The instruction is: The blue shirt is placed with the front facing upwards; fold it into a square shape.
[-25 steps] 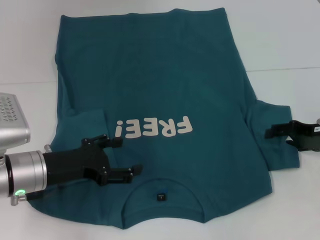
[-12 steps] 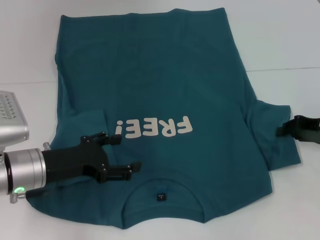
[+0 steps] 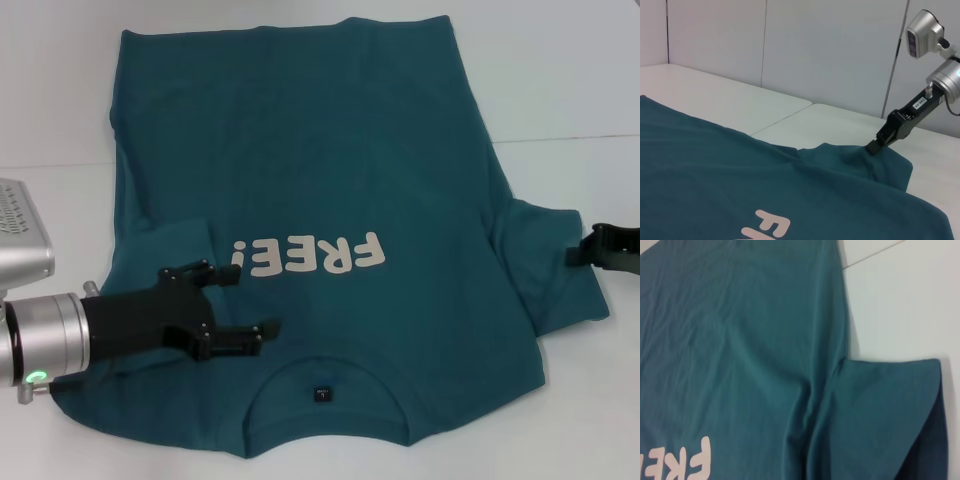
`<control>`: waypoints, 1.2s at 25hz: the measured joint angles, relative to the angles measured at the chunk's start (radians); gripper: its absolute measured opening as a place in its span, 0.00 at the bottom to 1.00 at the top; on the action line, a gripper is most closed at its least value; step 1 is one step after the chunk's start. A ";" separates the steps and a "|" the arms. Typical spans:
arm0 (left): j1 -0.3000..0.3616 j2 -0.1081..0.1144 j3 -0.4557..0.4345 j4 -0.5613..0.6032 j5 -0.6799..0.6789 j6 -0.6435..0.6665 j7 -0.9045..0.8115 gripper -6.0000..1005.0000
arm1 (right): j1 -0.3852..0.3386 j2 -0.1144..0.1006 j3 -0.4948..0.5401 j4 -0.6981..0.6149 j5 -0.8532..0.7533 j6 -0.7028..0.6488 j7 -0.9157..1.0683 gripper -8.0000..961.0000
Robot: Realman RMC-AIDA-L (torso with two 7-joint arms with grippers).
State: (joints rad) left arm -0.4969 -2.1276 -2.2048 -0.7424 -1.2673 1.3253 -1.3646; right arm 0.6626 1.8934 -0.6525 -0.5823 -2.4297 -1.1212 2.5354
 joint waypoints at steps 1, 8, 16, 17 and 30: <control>0.000 0.000 0.000 0.000 0.000 0.000 0.000 0.95 | -0.001 -0.001 0.000 0.000 0.000 0.000 -0.002 0.04; 0.000 0.000 -0.002 0.000 -0.004 -0.003 0.000 0.95 | -0.014 -0.006 0.006 -0.019 -0.001 -0.029 -0.016 0.02; -0.001 0.002 -0.003 0.000 0.001 -0.003 0.000 0.95 | -0.044 -0.013 0.011 -0.090 0.000 -0.054 -0.005 0.02; -0.001 0.002 -0.003 0.000 0.001 -0.003 0.000 0.95 | -0.044 -0.016 0.012 -0.091 -0.001 -0.055 -0.005 0.02; 0.003 0.002 -0.003 0.000 0.002 -0.003 -0.003 0.95 | -0.046 -0.032 0.039 -0.092 -0.001 -0.056 -0.012 0.02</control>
State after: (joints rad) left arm -0.4944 -2.1260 -2.2074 -0.7425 -1.2654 1.3223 -1.3676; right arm 0.6170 1.8616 -0.6139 -0.6746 -2.4308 -1.1768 2.5230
